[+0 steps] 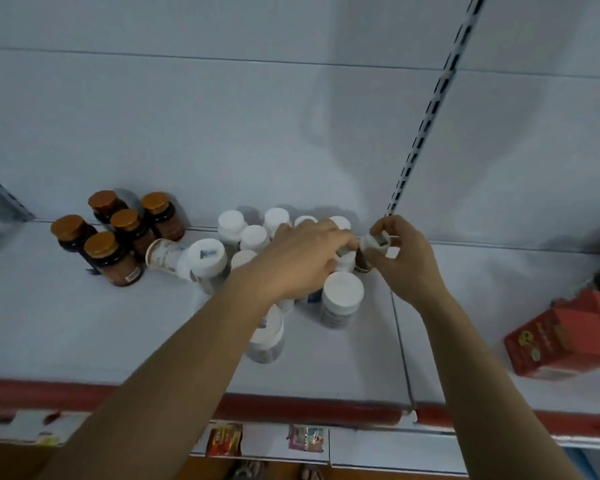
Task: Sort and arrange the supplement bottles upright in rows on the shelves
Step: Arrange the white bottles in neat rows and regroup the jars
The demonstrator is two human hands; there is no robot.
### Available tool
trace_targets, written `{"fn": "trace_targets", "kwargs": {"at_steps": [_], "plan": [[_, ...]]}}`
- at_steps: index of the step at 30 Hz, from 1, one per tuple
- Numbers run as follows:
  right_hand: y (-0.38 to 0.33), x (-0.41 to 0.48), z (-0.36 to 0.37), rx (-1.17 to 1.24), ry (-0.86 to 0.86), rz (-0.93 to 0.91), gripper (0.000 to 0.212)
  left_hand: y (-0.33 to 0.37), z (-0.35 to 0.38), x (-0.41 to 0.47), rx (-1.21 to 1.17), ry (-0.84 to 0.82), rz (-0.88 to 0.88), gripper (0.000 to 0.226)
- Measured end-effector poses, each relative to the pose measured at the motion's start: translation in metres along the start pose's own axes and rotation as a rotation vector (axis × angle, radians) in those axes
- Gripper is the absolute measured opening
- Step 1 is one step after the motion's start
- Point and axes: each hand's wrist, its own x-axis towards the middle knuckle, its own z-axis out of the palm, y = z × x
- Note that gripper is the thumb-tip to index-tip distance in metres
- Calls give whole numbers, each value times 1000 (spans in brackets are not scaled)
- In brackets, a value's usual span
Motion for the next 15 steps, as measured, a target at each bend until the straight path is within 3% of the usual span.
{"fn": "trace_targets", "kwargs": {"at_steps": [4,8,10,15], "plan": [[13,-12,-9,24,88,1,27,2,8,22,91,-114,44,53],[22,-20,-18,98,147,35,28,4,3,24,38,-107,40,38],[21,-20,-21,146,155,42,29,-1,0,16,-110,1,8,33],[0,-11,-26,305,275,42,22,-14,-16,-21,-725,465,-149,25]]}}
